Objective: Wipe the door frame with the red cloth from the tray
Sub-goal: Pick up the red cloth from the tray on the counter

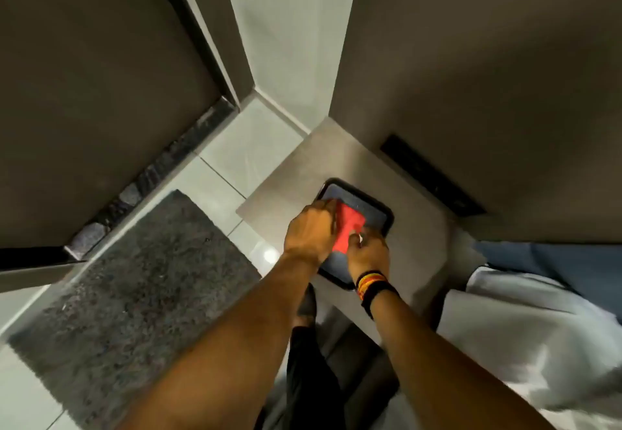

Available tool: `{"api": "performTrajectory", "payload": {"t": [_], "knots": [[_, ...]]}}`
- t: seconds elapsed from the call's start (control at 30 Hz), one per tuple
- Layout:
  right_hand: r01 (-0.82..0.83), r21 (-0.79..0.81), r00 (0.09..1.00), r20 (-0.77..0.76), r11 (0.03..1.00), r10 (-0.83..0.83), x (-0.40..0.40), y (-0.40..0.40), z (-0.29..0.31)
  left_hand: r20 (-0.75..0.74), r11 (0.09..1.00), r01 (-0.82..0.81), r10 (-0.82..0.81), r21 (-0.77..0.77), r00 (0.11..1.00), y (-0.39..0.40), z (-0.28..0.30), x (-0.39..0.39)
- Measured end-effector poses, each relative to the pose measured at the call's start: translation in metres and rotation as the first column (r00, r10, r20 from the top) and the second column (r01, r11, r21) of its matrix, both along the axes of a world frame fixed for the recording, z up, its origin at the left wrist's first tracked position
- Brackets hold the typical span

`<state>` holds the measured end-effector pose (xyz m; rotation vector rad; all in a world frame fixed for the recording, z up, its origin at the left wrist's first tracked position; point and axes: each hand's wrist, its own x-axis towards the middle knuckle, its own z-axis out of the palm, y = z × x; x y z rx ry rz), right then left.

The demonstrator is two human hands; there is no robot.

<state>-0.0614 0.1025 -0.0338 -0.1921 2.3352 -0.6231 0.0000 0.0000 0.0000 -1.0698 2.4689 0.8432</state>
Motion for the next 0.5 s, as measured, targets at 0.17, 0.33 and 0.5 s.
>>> {"api": "performTrajectory", "payload": {"t": [0.17, 0.33, 0.5], "knots": [[0.288, 0.031, 0.946, 0.148, 0.957, -0.289, -0.013, -0.002, -0.071, 0.079, 0.962, -0.263, 0.258, 0.072, 0.963, 0.012, -0.078, -0.013], [0.406, 0.04, 0.897, 0.173, 0.913, -0.407, -0.022, -0.01, -0.114, 0.143, 0.935, -0.355, 0.349, 0.016, 0.926, 0.015, -0.126, -0.02], [0.489, 0.013, 0.839, 0.266, 0.872, -0.474, -0.027, -0.017, -0.128, 0.142, 0.907, -0.411, 0.396, 0.095, 0.907, 0.0, -0.13, -0.025]]}}
